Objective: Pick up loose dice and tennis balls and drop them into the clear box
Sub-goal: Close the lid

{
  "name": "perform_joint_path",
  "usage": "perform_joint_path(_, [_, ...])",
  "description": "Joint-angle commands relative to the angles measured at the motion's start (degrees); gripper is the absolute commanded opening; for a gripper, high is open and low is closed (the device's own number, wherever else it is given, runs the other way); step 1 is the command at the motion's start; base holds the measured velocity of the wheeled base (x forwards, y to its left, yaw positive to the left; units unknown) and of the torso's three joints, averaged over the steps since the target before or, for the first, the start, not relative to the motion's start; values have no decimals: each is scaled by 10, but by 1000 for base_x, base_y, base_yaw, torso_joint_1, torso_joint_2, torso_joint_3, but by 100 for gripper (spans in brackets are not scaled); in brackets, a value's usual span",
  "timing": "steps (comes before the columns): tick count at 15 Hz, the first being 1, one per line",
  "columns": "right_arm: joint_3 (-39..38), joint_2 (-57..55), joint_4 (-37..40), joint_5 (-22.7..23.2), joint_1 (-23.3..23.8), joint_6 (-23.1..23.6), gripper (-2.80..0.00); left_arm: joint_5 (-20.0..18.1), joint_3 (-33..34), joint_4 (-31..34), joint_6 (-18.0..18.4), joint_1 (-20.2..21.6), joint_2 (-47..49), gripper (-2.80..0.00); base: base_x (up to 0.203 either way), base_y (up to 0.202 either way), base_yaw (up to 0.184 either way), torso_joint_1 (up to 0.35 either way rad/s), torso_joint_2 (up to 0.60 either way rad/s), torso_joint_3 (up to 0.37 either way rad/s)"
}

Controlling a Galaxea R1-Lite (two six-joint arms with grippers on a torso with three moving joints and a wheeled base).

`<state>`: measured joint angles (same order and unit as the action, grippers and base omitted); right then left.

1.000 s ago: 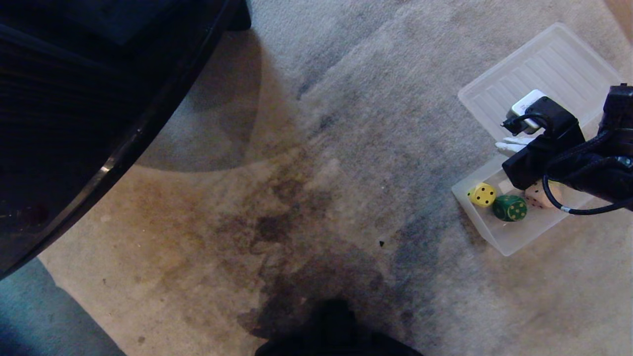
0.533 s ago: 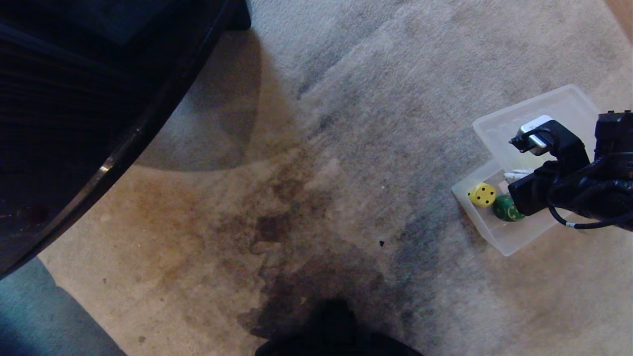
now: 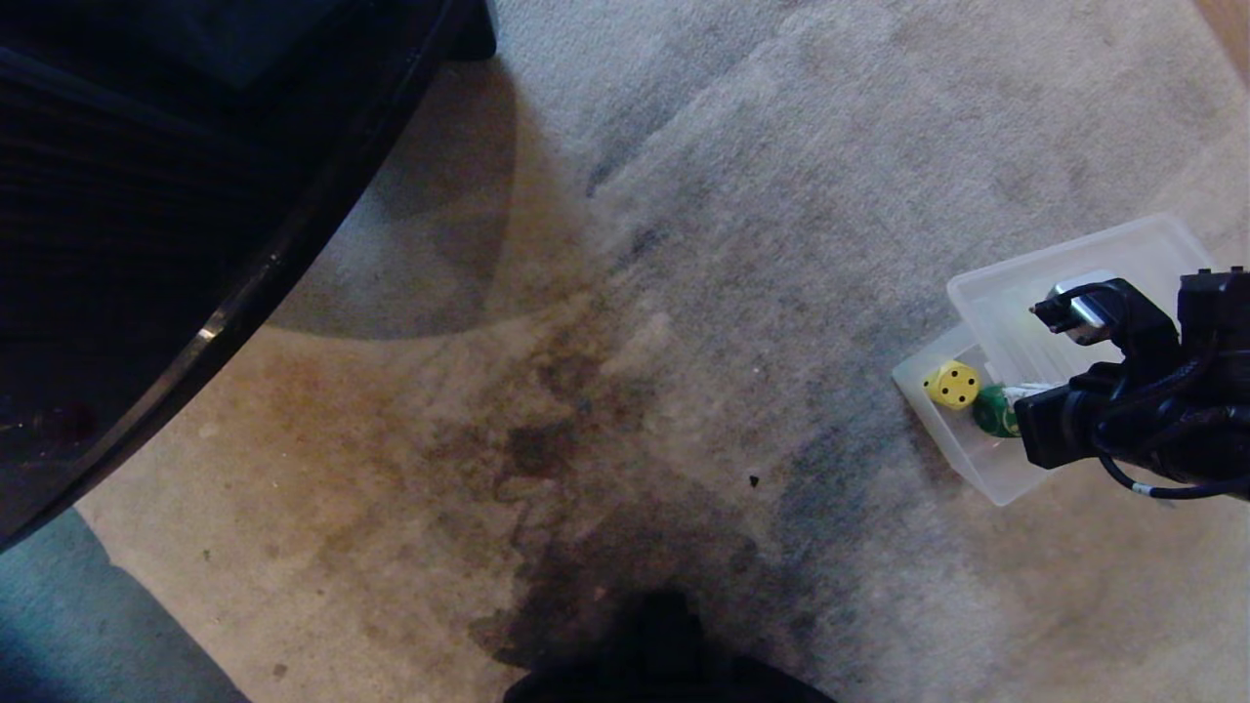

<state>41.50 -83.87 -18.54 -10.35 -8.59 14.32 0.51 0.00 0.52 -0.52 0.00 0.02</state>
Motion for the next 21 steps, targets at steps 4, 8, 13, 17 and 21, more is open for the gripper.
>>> perform_joint_path(4, [-48, 16, -1, 52, 1, 2, -280, 0, 1, 1, 0, 0, 0, -280, 0, 0, 0, 0, 0, 0])
perform_joint_path(8, [-60, 13, -7, 100, 12, 21, -280, 0, 0, 0, 0, 0, 1, -280, 0, 0, 0, 0, 0, 0])
perform_joint_path(13, [-61, 0, 1, 136, 63, 112, -280, 1, 1, 0, 0, 0, 0, -280, 0, 0, 0, 0, 0, 0])
perform_joint_path(17, [-60, -23, -4, 168, 83, 139, -280, 0, 0, 1, 0, 0, 0, -280, 0, 0, 0, 0, 0, 0])
perform_joint_path(21, [-56, -47, -6, 181, 88, 164, -280, 0, 1, 0, 0, 0, 0, -280, 0, 0, 0, 0, 0, 0])
